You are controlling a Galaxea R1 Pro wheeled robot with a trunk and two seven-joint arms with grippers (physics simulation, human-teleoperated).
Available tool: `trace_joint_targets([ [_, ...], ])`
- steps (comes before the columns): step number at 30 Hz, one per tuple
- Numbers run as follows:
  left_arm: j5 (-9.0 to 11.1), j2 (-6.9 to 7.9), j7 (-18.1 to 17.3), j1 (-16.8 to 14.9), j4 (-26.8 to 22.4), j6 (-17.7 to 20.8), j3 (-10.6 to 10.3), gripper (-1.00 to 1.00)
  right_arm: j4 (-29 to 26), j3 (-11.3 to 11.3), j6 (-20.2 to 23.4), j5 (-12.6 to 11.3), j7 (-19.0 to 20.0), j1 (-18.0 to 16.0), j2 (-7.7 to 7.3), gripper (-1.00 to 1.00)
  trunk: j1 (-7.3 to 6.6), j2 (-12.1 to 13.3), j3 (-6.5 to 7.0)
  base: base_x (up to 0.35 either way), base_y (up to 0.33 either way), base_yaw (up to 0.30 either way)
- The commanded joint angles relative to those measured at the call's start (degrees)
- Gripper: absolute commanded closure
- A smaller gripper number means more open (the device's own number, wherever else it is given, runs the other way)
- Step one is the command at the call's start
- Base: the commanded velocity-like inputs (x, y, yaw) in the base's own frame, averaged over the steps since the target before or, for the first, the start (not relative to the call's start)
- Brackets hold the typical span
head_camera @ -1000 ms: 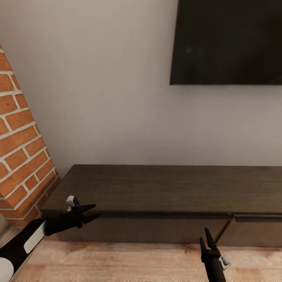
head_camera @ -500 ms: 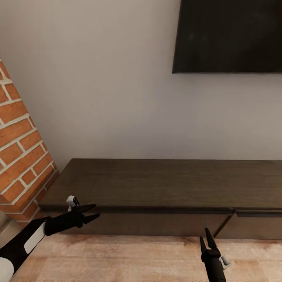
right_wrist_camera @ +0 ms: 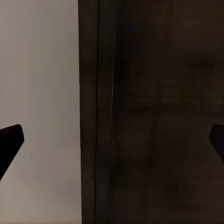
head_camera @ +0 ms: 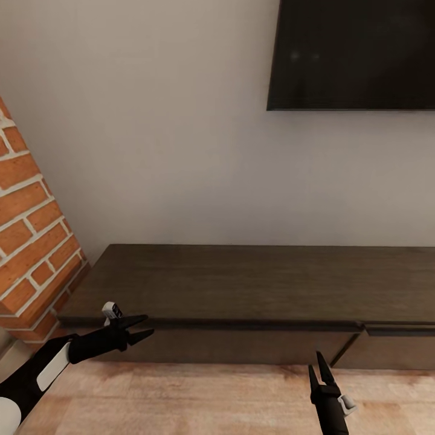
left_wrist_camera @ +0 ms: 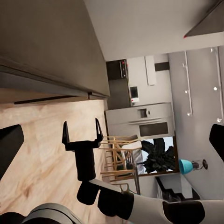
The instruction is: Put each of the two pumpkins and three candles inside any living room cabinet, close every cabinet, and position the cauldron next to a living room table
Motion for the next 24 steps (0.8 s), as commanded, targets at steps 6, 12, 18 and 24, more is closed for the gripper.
trace_joint_targets([
  [6,0.3,0.06,-0.1,-0.1,0.0,0.6,-0.3,-1.00,0.0,0.5,-0.6,-0.4,0.1,0.0,-0.07,-1.00,-0.01,0.0,-0.05,0.087,0.000,0.000],
  [12,0.3,0.06,-0.1,-0.1,0.0,0.6,-0.3,-1.00,0.0,0.5,-0.6,-0.4,0.1,0.0,-0.08,-1.00,-0.01,0.0,-0.05,0.141,0.000,0.000],
  [18,0.3,0.04,-0.1,-0.1,0.0,0.6,-0.3,-1.00,0.0,0.5,-0.6,-0.4,0.1,0.0,-0.09,-1.00,-0.01,0.0,-0.05,0.151,0.000,0.000],
  [24,0.3,-0.01,-0.1,-0.1,0.0,0.6,-0.3,-1.00,0.0,0.5,-0.6,-0.4,0.2,0.0,-0.10,-1.00,-0.01,0.0,-0.05,0.062,0.000,0.000],
])
